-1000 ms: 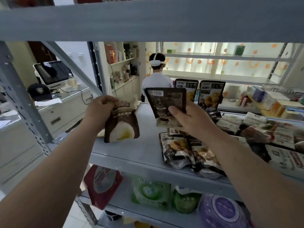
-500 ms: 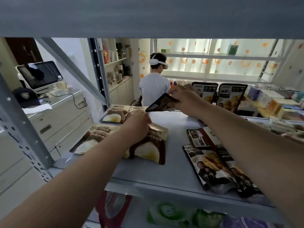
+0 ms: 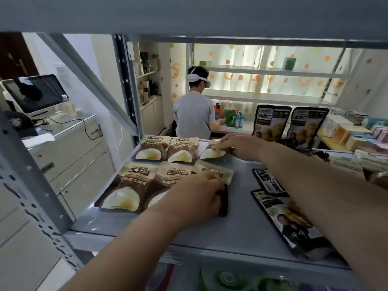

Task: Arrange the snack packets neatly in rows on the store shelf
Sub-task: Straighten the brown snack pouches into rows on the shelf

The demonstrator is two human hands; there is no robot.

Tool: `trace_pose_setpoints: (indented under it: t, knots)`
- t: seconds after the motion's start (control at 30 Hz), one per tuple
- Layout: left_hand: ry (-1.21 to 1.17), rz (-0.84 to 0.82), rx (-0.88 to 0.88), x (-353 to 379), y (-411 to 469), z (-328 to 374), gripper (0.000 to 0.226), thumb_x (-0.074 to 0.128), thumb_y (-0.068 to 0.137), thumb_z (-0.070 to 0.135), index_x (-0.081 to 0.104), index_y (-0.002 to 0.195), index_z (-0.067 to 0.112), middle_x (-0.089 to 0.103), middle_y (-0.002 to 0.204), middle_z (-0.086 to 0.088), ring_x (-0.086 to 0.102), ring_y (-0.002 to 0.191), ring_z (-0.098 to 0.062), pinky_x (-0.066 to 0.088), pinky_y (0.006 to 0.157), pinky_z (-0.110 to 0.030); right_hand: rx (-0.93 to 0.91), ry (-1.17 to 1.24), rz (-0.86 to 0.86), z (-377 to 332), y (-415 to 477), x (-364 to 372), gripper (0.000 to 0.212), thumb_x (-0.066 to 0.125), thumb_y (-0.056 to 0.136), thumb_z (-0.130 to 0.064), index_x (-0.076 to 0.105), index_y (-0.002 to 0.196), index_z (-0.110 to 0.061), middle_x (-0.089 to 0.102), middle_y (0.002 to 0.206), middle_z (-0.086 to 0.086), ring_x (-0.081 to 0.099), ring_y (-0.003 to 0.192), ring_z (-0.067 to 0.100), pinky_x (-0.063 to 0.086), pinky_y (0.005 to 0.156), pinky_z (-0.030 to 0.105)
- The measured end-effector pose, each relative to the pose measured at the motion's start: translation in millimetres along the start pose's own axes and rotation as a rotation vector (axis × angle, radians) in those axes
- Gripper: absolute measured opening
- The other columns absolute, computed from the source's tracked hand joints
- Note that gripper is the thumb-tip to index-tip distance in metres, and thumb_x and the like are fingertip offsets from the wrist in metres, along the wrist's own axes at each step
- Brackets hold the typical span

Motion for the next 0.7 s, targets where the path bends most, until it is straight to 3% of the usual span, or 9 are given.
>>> trace_pose_setpoints:
  t: [0.07,0.17,0.27,0.4,0.47,0.6,0.7]
  knots:
    - [-0.002,0.013,0.028,2.0,-1.4,2.7,0.039,0.046,0.091,0.031,0.059,0.128,0.031,0.053,0.134,0.008,0.056,0.11,-0.022,0.047,0.093,-0.036,0.066,0.013,-0.095,3.5,-2.0,3.1,0.051,0.045,0.101,-0.008,0.057,0.133,-0.045,0.054,0.138,-0.011,0.048,0.127,0.011,0.034,0.106,0.026]
    - [-0.045,0.015,0.065,3.8,-1.4,5.0,0.041,0.045,0.093,0.027,0.057,0.133,0.032,0.05,0.139,0.009,0.052,0.117,-0.021,0.044,0.1,-0.036,0.088,-0.066,-0.106,3.2,-0.9,1.8,0.079,0.039,0.085,0.012,0.056,0.131,-0.05,0.053,0.14,-0.015,0.05,0.126,0.01,0.042,0.104,0.032]
    - [0.004,0.012,0.094,8.4,-0.8,6.2,0.043,0.044,0.095,0.031,0.053,0.137,0.031,0.048,0.141,0.006,0.047,0.121,-0.022,0.04,0.104,-0.04,0.119,-0.003,-0.062,-7.8,5.4,-2.1,0.05,0.045,0.091,-0.013,0.058,0.132,-0.039,0.059,0.134,-0.007,0.054,0.121,0.018,0.044,0.101,0.039]
    - [0.058,0.027,0.124,12.2,-4.1,8.9,0.046,0.046,0.095,0.036,0.046,0.141,0.03,0.041,0.144,0.005,0.041,0.125,-0.022,0.037,0.102,-0.035,0.165,-0.039,-0.108,-17.5,12.8,12.7,0.056,0.042,0.091,-0.051,0.041,0.143,-0.033,0.056,0.137,0.002,0.054,0.118,0.023,0.044,0.099,0.042]
    - [0.056,0.034,0.127,14.0,-3.8,8.5,0.048,0.047,0.094,0.037,0.044,0.142,0.03,0.04,0.144,0.004,0.041,0.125,-0.023,0.038,0.101,-0.036,0.149,-0.055,-0.126,-20.0,13.0,17.5,0.057,0.045,0.091,-0.052,0.04,0.144,-0.032,0.056,0.136,0.0,0.053,0.119,0.02,0.043,0.1,0.04]
    - [0.052,0.025,0.117,19.4,-1.2,4.3,0.048,0.045,0.092,0.039,0.045,0.139,0.03,0.042,0.142,0.001,0.045,0.119,-0.027,0.046,0.097,-0.045,0.127,-0.007,-0.138,-23.5,10.6,17.9,0.061,0.05,0.092,-0.032,0.033,0.151,-0.031,0.043,0.15,-0.004,0.044,0.132,0.017,0.033,0.104,0.03]
    - [0.11,0.0,0.122,17.0,-0.5,5.1,0.048,0.044,0.093,0.04,0.043,0.14,0.031,0.043,0.142,0.001,0.046,0.12,-0.027,0.047,0.095,-0.045,0.103,0.04,-0.098,-28.7,7.0,10.4,0.053,0.049,0.095,-0.029,0.041,0.147,-0.026,0.049,0.145,0.0,0.047,0.129,0.02,0.036,0.101,0.03]
Point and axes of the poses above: each hand's wrist, its own y-axis towards the middle knuckle, its own x-axis out of the palm, z = x × y, the point moved 3 cm from there along y, towards the middle knuckle
